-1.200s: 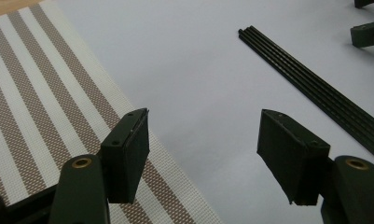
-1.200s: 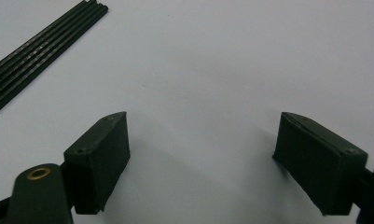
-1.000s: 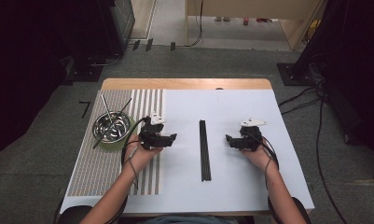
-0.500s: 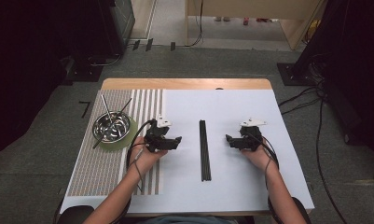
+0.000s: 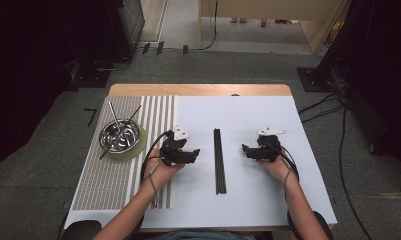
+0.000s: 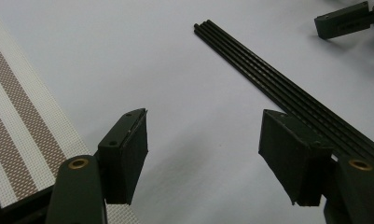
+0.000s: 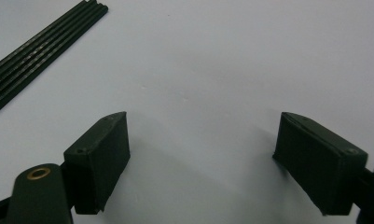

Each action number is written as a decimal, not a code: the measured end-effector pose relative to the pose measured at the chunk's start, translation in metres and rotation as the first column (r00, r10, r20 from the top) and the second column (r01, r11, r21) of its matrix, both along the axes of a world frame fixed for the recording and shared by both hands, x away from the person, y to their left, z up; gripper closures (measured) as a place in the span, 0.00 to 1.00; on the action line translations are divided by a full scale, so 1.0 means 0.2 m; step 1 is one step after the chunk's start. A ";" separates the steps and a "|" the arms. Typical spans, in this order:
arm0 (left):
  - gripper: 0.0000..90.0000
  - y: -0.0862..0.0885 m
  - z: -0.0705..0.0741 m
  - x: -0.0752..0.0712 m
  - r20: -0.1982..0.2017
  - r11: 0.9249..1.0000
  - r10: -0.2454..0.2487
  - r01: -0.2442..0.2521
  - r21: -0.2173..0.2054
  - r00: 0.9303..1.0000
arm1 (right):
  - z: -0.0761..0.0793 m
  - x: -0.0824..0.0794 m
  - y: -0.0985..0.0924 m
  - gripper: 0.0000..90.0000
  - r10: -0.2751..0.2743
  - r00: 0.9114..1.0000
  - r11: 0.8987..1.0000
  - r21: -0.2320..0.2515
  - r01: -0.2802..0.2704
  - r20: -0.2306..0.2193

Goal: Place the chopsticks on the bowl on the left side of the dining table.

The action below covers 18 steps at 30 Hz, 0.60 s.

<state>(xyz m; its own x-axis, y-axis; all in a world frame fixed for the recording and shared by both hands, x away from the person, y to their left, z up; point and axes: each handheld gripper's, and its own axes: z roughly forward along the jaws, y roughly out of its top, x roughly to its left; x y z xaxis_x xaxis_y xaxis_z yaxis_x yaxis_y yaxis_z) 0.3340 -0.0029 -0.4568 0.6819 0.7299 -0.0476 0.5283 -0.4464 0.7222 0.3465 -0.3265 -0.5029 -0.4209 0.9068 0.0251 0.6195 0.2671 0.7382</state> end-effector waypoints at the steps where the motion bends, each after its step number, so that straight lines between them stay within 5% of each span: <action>1: 0.37 -0.01 0.00 0.00 0.000 1.000 -0.003 0.003 -0.003 1.000 | 0.00 0.00 0.00 0.19 0.000 1.000 1.000 -0.001 0.000 0.000; 18: 0.35 -0.11 -0.06 -0.06 0.007 0.999 -0.042 0.042 0.011 0.999 | 0.00 0.00 0.00 0.19 0.001 1.000 1.000 -0.002 -0.001 0.000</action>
<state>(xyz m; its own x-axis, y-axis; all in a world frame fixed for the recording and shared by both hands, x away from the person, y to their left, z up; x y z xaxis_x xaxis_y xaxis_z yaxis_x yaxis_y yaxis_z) 0.3229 -0.0245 -0.4683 0.7123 0.7010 -0.0352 0.5038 -0.4758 0.7209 0.3465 -0.3265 -0.5029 -0.4215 0.9065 0.0236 0.6195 0.2689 0.7375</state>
